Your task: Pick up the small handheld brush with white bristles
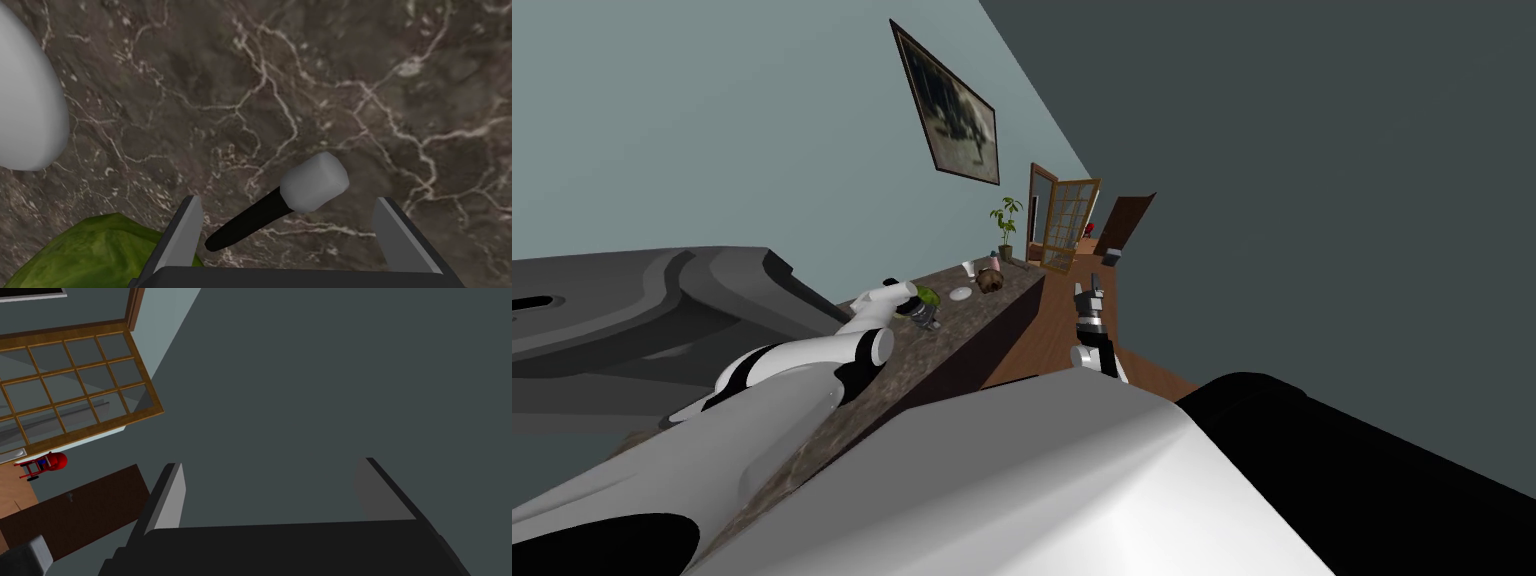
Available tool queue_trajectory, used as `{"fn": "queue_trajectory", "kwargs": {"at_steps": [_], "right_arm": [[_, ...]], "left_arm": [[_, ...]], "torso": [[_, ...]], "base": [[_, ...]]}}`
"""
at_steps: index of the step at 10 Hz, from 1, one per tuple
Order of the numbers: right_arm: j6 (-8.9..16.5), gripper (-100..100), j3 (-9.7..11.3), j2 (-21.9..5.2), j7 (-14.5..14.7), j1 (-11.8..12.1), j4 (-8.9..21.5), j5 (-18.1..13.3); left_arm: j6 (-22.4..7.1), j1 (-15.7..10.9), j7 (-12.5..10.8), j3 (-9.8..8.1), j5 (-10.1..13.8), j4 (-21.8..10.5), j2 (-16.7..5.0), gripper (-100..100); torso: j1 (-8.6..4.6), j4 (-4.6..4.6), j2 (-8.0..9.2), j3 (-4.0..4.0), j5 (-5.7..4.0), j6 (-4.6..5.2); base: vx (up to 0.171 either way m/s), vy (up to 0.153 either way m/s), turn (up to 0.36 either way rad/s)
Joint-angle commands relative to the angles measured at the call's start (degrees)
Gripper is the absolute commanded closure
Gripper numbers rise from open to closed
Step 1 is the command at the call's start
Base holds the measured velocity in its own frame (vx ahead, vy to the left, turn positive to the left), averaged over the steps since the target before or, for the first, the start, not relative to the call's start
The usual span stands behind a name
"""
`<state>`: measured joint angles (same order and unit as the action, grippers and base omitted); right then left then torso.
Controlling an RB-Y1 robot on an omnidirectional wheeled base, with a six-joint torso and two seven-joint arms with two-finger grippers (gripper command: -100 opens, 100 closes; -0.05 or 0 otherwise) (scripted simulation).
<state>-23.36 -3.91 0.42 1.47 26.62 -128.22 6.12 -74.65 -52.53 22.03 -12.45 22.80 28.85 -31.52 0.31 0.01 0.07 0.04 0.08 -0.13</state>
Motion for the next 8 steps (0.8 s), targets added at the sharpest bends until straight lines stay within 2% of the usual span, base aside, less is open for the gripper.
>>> {"fn": "queue_trajectory", "kwargs": {"at_steps": [1, 2, 3, 5, 8], "right_arm": [[0.00, 0, 0.00, 0.00, 0.00, 0.00, 0.00, 0.00], [0.00, 0, 0.00, 0.00, 0.00, 0.00, 0.00, 0.00], [0.00, 0, 0.00, 0.00, 0.00, 0.00, 0.00, 0.00], [0.00, 0, 0.00, 0.00, 0.00, 0.00, 0.00, 0.00], [0.00, 0, 0.00, 0.00, 0.00, 0.00, 0.00, 0.00]], "left_arm": [[-2.58, -0.46, -0.95, -0.14, 0.21, -0.83, 0.48, -100], [-2.58, -0.46, -0.95, -0.14, 0.21, -0.83, 0.48, -100], [-3.75, -1.53, -1.39, -0.18, 0.31, -2.34, 0.78, -100], [-3.75, -1.53, -1.39, -0.18, 0.31, -2.55, 0.78, -100], [-5.83, -3.44, -2.30, -0.22, 0.48, -5.73, 1.41, -100]], "torso": [[0.00, 0.00, 0.00, 0.00, 0.00, 0.00], [-0.02, -0.01, -0.03, -0.02, 0.00, 0.01], [-0.08, -0.01, -0.06, -0.04, -0.02, 0.01], [-0.12, -0.02, -0.07, -0.04, -0.03, 0.00], [-0.12, -0.02, -0.07, -0.04, -0.03, 0.02]], "base": [[0.002, 0.063, -0.049], [0.007, 0.047, -0.029], [0.006, 0.046, -0.052], [0.005, 0.028, -0.010], [0.005, 0.046, -0.047]]}}
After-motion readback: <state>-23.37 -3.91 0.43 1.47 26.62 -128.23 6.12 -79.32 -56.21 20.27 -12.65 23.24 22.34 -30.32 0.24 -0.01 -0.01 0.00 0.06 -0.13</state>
